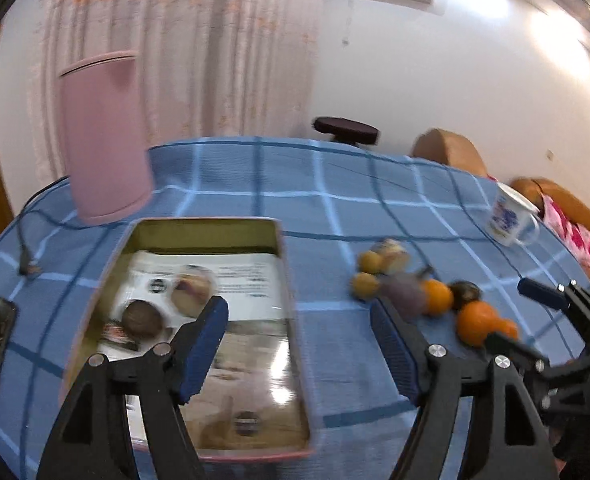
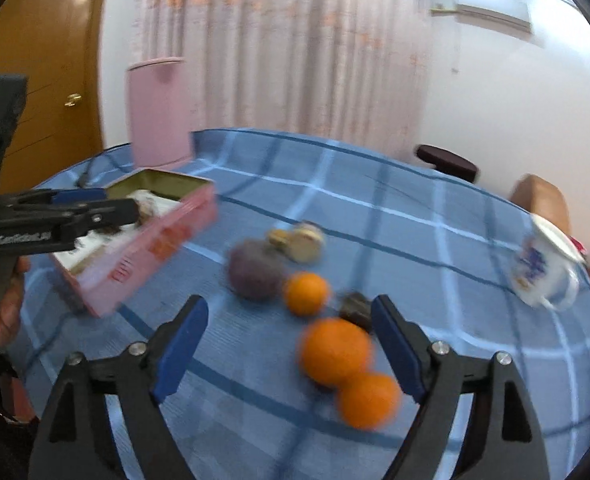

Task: Organize fruits
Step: 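Move the right gripper to an orange and grasp it, then grasp the large orange with the left gripper while the right holds its orange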

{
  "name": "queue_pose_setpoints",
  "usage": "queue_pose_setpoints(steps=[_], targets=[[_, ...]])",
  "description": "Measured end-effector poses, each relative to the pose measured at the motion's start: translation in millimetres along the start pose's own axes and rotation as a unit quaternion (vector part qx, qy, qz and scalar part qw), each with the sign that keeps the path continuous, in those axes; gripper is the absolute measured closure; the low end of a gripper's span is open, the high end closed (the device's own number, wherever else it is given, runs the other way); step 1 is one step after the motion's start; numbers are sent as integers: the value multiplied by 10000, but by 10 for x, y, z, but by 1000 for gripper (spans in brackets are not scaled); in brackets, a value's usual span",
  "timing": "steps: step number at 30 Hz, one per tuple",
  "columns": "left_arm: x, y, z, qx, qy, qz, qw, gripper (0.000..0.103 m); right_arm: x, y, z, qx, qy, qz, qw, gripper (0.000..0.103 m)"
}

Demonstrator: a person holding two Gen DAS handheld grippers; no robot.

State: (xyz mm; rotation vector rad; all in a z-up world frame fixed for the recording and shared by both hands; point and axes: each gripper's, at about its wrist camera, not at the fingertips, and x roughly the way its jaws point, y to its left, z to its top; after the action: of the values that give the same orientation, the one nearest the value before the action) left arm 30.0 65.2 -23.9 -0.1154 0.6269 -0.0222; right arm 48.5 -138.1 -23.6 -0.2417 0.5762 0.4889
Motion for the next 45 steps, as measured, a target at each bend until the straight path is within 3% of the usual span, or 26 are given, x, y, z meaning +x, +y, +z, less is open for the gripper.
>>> queue_pose_setpoints(steps=[4,8,13,20,23,27,34,45], targets=[[62,-290,-16,272,84,-110,9995,28,-51,-284,-109,241,99,-253,9993,17],[114,-508,-42,469,177,-234,9985,28,24,-416,-188,458,346,-200,9982,20],[177,-675,-79,625,285,-289,9972,28,158,-441,-268,498,687,40,9964,44],[258,-838,-101,754,411,-385,9956,28,176,-416,-326,526,828,293,9947,47],[281,-901,-108,797,448,-435,9949,28,204,-386,-348,445,887,330,9945,60],[304,-989,-119,891,476,-476,9937,28,147,-426,-345,544,737,298,9954,61],[411,-1200,-142,1053,575,-581,9911,28,45,-755,-391,1052,527,-251,9927,61],[547,-1453,-179,1220,770,-858,9858,28,-14,-926,-427,1508,381,-172,9877,61]])
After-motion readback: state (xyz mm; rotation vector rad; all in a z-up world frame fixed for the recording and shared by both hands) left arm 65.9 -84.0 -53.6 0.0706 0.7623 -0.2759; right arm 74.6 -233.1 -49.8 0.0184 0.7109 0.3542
